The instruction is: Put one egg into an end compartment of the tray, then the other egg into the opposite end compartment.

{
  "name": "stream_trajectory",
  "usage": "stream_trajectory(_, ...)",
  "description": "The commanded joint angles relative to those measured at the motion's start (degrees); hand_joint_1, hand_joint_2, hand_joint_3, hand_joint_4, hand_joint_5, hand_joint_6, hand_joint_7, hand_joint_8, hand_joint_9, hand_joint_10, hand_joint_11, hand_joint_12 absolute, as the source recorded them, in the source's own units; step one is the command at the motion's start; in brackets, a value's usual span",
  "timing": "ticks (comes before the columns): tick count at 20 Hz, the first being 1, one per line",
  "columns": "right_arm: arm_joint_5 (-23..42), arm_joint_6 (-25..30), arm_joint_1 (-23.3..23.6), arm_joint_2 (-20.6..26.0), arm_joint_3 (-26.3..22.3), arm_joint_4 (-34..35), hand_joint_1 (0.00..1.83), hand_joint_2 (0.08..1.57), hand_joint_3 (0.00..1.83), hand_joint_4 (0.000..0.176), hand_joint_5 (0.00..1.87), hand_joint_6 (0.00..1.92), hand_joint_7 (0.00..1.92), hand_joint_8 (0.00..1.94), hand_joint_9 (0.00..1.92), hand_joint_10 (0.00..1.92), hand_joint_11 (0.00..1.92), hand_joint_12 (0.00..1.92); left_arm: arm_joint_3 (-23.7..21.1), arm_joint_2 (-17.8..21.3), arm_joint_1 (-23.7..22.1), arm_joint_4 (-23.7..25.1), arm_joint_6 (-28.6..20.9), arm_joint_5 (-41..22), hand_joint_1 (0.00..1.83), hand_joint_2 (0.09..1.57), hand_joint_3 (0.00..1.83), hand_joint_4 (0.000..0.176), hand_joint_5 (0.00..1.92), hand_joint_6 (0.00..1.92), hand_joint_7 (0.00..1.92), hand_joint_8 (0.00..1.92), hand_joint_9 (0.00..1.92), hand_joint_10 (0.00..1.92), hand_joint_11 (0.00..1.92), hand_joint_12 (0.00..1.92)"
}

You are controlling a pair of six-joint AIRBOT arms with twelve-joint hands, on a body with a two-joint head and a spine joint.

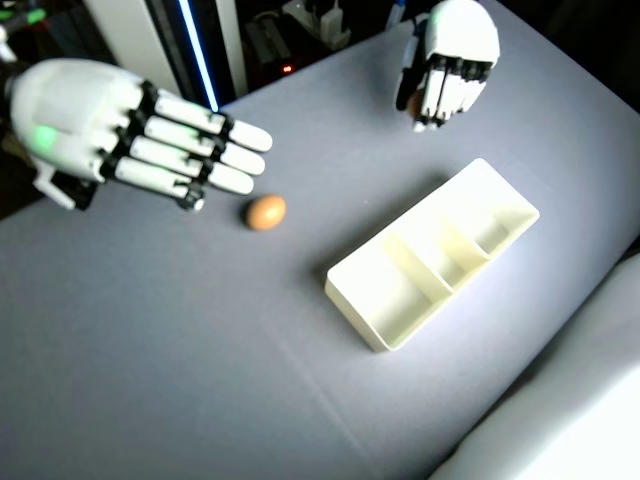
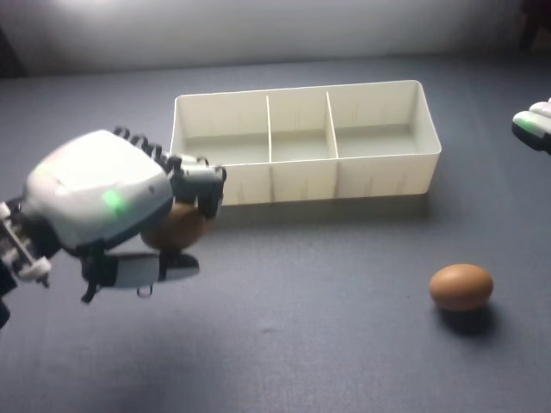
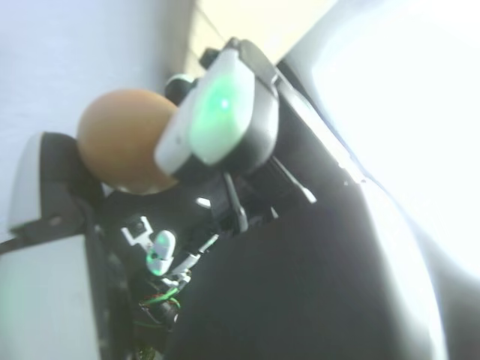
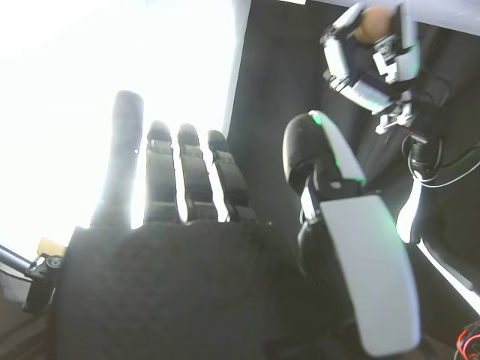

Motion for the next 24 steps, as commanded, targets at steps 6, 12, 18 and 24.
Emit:
stream_trajectory(6,7.8,0.3,0.3,-0.1,0.1,0.4,0.41,1.43,0.00,0.000,0.00,0.00,0.00,0.00,0.00,0.00,0.00,1.92,2.7,-0.6,-6.3,-1.6,2.6,-4.9,1.19,1.23,0.00,0.000,0.75,1.12,0.87,1.60,1.20,1.79,1.18,1.92)
stream_trajectory(12,7.7,0.3,0.1,-0.6,0.4,0.6,0.36,1.43,0.00,0.000,0.00,0.00,0.00,0.00,0.00,0.00,0.00,1.92,7.2,-4.0,-14.3,-3.4,6.3,2.3,1.13,1.18,0.00,0.000,0.85,1.20,1.24,1.92,1.44,1.92,1.53,1.92)
stream_trajectory(18,7.7,0.7,-0.1,-1.2,0.8,0.6,0.48,1.42,0.00,0.000,0.00,0.00,0.00,0.00,0.00,0.00,0.00,1.92,16.0,-11.7,-19.8,-8.6,9.4,14.6,1.08,1.24,0.00,0.000,0.23,0.96,0.47,1.15,0.48,1.41,0.33,1.90)
stream_trajectory(24,7.7,1.1,-0.2,-1.2,0.8,0.6,0.44,1.42,0.00,0.000,0.00,0.00,0.00,0.00,0.00,0.00,0.00,1.92,15.7,-12.0,-18.5,-9.3,9.4,13.9,0.49,1.28,0.01,0.061,0.00,0.51,0.05,0.32,0.00,0.43,0.00,1.28)
